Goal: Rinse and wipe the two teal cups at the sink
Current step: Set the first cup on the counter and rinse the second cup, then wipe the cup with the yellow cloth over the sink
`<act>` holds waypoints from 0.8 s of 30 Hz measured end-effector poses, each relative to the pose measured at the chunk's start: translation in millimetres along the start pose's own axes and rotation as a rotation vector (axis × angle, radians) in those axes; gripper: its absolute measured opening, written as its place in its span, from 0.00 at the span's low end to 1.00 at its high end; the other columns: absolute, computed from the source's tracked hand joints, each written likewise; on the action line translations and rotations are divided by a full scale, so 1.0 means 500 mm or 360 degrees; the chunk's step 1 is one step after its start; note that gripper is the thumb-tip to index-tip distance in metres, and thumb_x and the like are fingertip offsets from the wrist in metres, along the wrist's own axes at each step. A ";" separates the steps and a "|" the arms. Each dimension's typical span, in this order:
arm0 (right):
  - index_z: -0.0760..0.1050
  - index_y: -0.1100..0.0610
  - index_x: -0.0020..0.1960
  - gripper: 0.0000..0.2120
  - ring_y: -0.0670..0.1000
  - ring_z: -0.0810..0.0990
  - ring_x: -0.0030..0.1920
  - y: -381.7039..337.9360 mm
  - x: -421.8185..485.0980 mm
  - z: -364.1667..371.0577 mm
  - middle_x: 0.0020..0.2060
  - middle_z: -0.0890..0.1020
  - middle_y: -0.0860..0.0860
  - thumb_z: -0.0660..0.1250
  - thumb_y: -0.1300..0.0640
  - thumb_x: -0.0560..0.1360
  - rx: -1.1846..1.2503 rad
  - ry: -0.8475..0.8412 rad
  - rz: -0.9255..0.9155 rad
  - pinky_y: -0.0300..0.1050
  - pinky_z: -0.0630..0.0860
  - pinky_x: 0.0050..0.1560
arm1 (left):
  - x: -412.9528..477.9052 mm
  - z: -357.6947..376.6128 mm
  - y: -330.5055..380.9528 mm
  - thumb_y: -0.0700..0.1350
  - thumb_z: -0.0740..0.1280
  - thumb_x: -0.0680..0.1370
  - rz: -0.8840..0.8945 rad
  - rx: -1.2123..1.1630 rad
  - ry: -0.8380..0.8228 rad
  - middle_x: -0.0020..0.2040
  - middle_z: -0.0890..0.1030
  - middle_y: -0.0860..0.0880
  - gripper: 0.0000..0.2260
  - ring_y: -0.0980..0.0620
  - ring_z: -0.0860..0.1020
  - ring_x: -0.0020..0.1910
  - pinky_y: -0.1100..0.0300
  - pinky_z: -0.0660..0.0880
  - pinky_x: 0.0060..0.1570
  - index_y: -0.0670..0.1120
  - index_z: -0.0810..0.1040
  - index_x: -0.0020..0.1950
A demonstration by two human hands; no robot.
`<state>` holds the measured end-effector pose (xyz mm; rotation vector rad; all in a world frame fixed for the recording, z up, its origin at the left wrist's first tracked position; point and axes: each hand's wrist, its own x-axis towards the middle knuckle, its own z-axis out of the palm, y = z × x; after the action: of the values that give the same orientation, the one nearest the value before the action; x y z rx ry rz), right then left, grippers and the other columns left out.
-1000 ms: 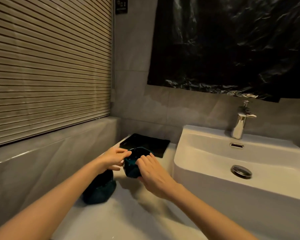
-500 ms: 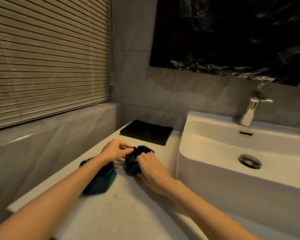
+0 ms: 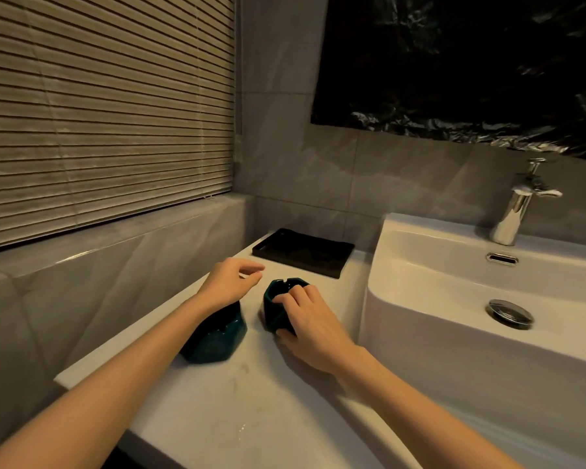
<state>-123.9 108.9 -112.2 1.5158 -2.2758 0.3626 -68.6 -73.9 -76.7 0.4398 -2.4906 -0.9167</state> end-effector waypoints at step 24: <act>0.71 0.60 0.57 0.13 0.57 0.77 0.49 -0.132 0.054 -0.047 0.54 0.76 0.56 0.69 0.58 0.75 0.0304 -0.0344 -0.0364 0.51 0.74 0.45 | -0.162 -0.099 -0.085 0.39 0.63 0.79 -0.0712 -0.0774 -0.0032 0.49 0.80 0.44 0.13 0.49 0.79 0.45 0.58 0.78 0.39 0.44 0.75 0.63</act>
<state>-68.4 71.0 -78.8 1.9763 -2.2447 0.3754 31.3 -95.5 -95.5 0.8310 -2.1092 -1.6507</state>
